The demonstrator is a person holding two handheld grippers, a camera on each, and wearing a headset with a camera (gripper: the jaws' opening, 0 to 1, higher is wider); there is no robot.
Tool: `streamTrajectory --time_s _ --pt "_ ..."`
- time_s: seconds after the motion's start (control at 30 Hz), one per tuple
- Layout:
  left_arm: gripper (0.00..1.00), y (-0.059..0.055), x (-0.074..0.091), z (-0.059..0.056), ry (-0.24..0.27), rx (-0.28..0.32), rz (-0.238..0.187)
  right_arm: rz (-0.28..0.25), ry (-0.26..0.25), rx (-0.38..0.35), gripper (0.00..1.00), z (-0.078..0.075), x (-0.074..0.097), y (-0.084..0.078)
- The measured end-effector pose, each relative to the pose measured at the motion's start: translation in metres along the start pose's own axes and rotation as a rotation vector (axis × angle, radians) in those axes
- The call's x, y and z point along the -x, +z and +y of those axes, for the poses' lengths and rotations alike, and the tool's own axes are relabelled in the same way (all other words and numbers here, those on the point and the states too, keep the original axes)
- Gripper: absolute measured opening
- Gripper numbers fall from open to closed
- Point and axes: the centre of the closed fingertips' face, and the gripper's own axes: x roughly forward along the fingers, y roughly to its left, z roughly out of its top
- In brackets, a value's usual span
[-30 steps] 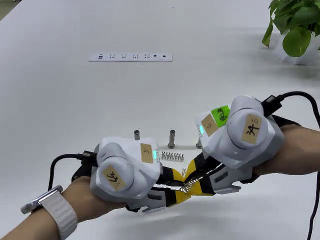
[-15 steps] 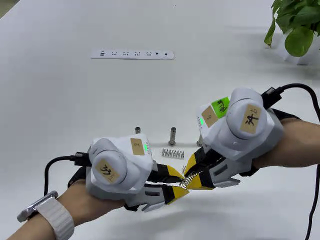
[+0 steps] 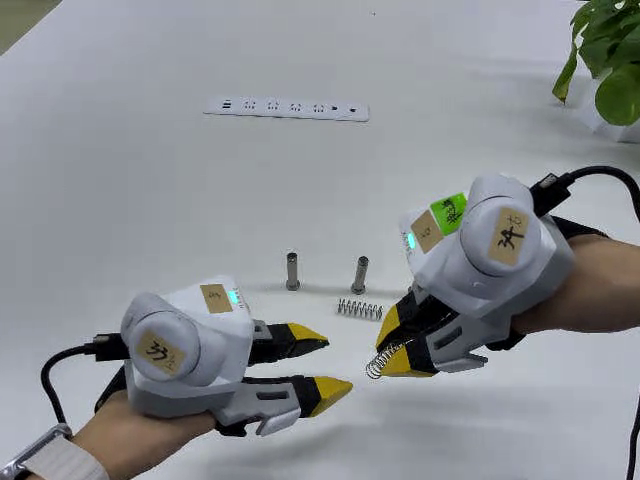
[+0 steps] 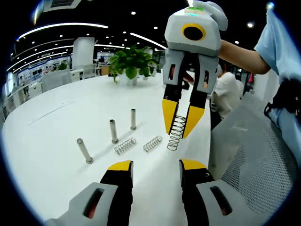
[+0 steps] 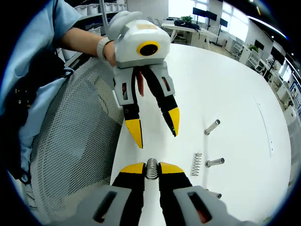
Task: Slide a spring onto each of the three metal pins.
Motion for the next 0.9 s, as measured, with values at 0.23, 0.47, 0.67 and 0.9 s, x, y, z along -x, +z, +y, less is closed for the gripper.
streamTrajectory --time_s 0.23,0.47,0.67,0.9 --pt "0.62 -0.003 0.012 0.017 0.096 0.053 -0.007 0.023 0.011 0.03 0.12 -0.009 -0.001 0.006" --pt "0.78 -0.01 0.019 0.032 0.171 0.115 -0.003 0.047 0.01 0.074 0.12 -0.022 0.001 0.013" --pt "0.93 -0.018 0.025 0.043 0.207 0.131 -0.006 0.071 0.015 0.111 0.12 -0.034 0.002 0.019" --pt "1.0 -0.017 0.031 0.055 0.26 0.126 -0.036 0.098 0.01 0.172 0.12 -0.061 0.004 0.033"
